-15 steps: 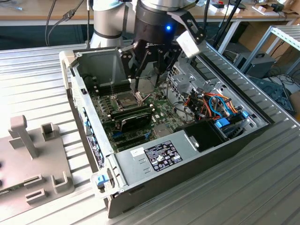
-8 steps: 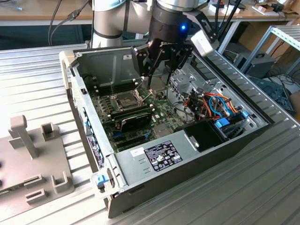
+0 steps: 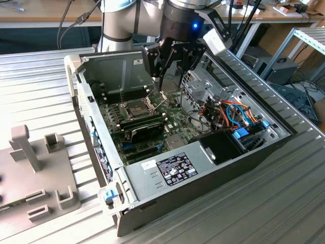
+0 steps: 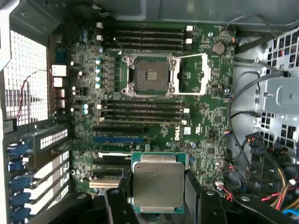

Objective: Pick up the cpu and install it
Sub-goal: 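Pick up the cpu and move it towards the insertion slot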

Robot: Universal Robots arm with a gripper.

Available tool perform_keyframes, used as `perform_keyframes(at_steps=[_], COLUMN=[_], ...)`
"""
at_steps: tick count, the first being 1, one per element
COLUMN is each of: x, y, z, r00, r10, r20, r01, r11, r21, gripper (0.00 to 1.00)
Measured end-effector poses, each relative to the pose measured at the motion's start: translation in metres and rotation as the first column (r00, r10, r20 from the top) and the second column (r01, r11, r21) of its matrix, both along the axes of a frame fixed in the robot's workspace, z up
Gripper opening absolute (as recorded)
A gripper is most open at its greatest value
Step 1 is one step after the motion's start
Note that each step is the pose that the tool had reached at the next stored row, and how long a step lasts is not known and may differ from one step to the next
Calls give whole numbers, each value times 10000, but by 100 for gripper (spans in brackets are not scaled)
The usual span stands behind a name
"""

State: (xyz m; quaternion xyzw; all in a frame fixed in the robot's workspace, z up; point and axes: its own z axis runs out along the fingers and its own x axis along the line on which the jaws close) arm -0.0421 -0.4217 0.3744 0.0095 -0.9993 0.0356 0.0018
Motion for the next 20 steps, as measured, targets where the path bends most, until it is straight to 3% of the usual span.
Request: perform_keyframes(at_steps=[1,4,9,12,20], x=[0,-1,-12,-38,-70], y=[46,132,239,350,485], z=[-8,-21,-45,-74,-178], r00=[10000,10000,10000,10000,10000], r10=[0,0,-1,0,0], r20=[0,0,0,0,1], r01=[0,0,1,0,0], r11=[10000,10000,10000,10000,10000], r21=[2,1,0,-2,-3], gripper=[55,55,55,55,55])
